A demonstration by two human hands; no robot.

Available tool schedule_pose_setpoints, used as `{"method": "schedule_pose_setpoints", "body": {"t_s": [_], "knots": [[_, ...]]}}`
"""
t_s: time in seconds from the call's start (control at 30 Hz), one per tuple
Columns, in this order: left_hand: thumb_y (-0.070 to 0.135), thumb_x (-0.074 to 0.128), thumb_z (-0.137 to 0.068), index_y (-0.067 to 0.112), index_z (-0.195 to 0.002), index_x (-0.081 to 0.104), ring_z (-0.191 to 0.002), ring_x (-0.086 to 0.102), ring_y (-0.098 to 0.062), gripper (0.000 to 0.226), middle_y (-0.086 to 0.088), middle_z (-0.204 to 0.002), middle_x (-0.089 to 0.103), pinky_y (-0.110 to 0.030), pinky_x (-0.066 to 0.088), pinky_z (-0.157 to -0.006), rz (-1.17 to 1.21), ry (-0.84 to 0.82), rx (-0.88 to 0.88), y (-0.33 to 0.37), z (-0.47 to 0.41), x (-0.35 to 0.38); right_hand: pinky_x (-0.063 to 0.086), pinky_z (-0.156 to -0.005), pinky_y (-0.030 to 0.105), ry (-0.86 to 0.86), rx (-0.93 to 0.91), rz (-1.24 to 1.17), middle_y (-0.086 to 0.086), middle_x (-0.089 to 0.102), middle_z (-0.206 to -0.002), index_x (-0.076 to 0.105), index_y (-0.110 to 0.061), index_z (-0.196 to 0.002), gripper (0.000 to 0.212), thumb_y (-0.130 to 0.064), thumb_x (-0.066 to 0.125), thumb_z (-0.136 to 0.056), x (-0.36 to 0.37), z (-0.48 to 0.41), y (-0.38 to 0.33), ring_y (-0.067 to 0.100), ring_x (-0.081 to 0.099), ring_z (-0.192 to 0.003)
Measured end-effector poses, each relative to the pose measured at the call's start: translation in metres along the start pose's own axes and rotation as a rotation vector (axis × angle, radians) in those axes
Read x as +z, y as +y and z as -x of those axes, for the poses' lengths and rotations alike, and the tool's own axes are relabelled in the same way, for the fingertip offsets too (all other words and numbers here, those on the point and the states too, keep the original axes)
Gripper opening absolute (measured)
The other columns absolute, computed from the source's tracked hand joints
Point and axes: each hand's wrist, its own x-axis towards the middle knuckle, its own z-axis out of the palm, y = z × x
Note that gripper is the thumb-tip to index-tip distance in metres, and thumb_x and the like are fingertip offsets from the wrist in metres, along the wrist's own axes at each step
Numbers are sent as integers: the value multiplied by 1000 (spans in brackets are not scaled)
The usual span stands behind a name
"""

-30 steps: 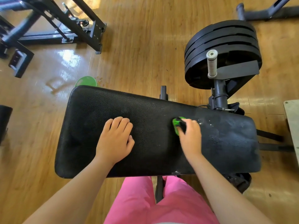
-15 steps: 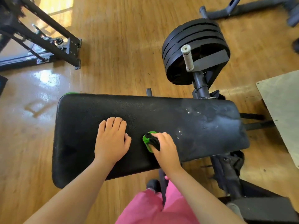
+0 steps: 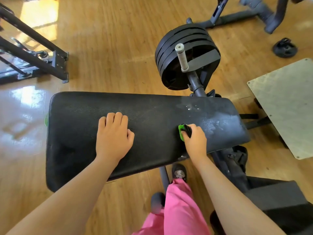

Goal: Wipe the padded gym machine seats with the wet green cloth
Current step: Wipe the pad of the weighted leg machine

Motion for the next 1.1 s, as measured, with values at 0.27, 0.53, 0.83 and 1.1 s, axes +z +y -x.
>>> {"method": "schedule_pose_setpoints", "body": {"t_s": [0.27,0.53,0.83,1.1], "knots": [[25,52,-85,6,-95,55,-92,47,-29,22,-10,-96,54,-44,39,-81,3,62,14,-1,2,5,35,-74,23,-59,-165,-117,-1,56,-95,64,-17,-111,22,-26,65,-91,14,56,-12,16,55,-93],[25,51,-85,6,-92,54,-91,47,-30,20,-10,-94,53,-43,37,-81,-3,100,22,-2,0,10,37,-77,33,81,55,8,15,61,-103,62,-7,-112,28,-27,63,-92,-2,11,43,34,57,-99],[18,59,-85,8,-96,60,-93,52,-27,14,-8,-96,57,-43,45,-81,48,107,56,0,5,6,31,-72,18,58,-122,-94,-6,54,-92,66,-18,-108,22,-25,70,-88,12,81,5,16,55,-91],[29,55,-89,9,-117,62,-121,50,-29,34,-10,-125,58,-46,42,-102,97,0,191,58,43,19,46,-80,28,139,-164,-135,0,60,-95,66,-12,-107,33,-6,76,-76,27,108,41,15,51,-90]]}}
